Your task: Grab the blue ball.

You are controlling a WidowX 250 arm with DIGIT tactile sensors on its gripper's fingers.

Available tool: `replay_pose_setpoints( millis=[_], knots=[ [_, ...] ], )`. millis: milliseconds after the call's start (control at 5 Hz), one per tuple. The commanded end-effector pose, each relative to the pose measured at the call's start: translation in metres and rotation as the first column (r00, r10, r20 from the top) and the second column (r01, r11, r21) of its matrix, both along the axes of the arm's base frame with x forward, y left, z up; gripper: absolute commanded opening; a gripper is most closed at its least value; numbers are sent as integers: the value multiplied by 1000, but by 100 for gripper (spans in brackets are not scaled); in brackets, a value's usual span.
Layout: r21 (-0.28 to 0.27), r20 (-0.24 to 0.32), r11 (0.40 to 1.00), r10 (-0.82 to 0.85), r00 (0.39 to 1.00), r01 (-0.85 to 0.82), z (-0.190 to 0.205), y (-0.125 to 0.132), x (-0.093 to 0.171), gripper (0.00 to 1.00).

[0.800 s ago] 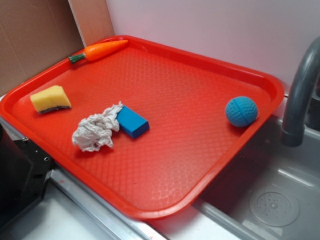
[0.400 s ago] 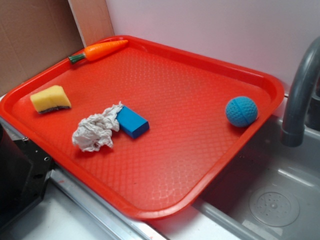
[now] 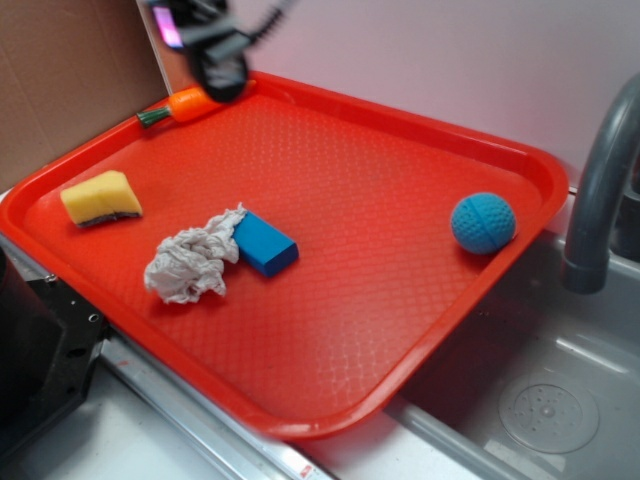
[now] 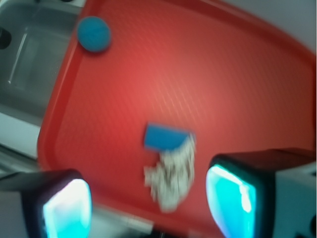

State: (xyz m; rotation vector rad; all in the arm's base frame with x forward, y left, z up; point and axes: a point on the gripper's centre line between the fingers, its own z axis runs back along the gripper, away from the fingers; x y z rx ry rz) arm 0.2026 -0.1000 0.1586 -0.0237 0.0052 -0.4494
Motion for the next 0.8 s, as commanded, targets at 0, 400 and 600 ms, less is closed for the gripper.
replay_pose_setpoints(
  millis=[0, 400, 600],
  knots=[
    [-20, 50, 1000, -19, 999, 20, 12, -9, 0, 100],
    [41, 2, 963, -268, 963, 268, -16, -9, 42, 100],
    [83, 72, 867, -498, 864, 492, -38, -30, 76, 100]
  ],
)
